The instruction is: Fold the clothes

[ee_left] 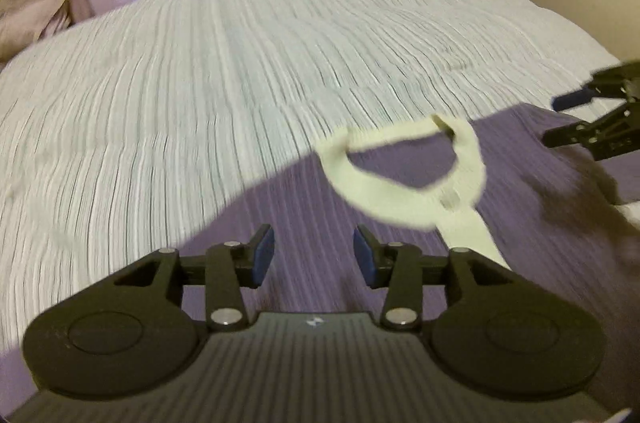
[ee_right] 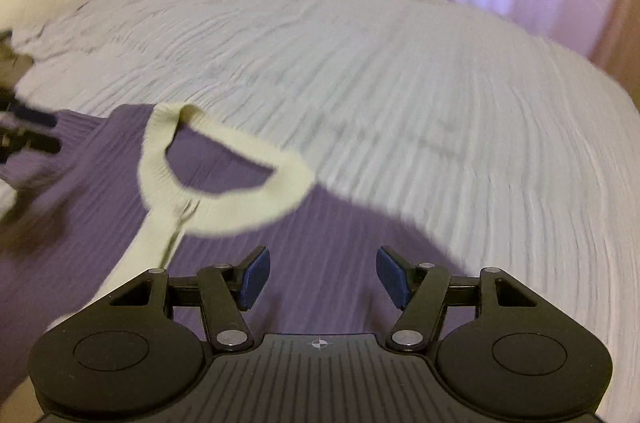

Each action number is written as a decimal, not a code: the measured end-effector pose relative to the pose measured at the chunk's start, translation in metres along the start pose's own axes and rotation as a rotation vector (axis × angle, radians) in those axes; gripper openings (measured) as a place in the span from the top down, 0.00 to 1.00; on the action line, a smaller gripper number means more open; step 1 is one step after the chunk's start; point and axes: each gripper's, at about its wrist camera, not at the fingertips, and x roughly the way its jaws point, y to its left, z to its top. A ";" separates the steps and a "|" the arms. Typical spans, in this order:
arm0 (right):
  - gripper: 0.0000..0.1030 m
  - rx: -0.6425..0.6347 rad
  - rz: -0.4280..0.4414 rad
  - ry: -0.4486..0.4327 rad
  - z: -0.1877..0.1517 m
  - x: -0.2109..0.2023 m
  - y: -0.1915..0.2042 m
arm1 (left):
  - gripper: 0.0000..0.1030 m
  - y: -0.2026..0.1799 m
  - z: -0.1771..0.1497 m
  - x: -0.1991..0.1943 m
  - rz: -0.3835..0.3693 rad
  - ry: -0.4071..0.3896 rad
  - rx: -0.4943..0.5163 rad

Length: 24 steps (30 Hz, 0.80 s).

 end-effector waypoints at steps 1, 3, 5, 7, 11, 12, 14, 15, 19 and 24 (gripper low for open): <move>0.38 -0.029 0.004 -0.006 0.007 0.011 -0.001 | 0.61 0.002 0.005 0.009 -0.001 -0.002 0.022; 0.38 -0.088 0.020 -0.009 0.016 0.029 -0.002 | 0.61 0.004 0.014 0.026 -0.006 -0.007 0.084; 0.38 -0.155 0.034 -0.001 0.022 0.047 -0.001 | 0.58 0.005 0.020 0.041 -0.014 -0.011 0.146; 0.38 -0.225 0.046 0.012 0.025 0.064 0.001 | 0.58 0.005 0.022 0.054 -0.027 -0.006 0.201; 0.46 -0.379 0.095 0.029 0.023 0.089 0.009 | 0.59 0.000 0.021 0.081 -0.047 0.016 0.330; 0.63 -0.412 0.117 0.041 0.022 0.095 0.011 | 0.60 -0.002 0.019 0.088 -0.052 0.023 0.362; 0.70 -0.442 0.138 0.065 0.020 0.106 0.013 | 0.70 -0.005 0.014 0.100 -0.068 0.038 0.417; 0.70 -0.451 0.144 0.072 0.018 0.111 0.014 | 0.77 -0.006 0.013 0.105 -0.083 0.044 0.435; 1.00 -0.466 0.179 0.071 0.013 0.115 0.015 | 0.94 -0.003 0.012 0.109 -0.092 0.021 0.419; 1.00 -0.390 0.097 -0.060 0.025 0.095 -0.002 | 0.94 0.017 0.023 0.091 -0.084 -0.082 0.239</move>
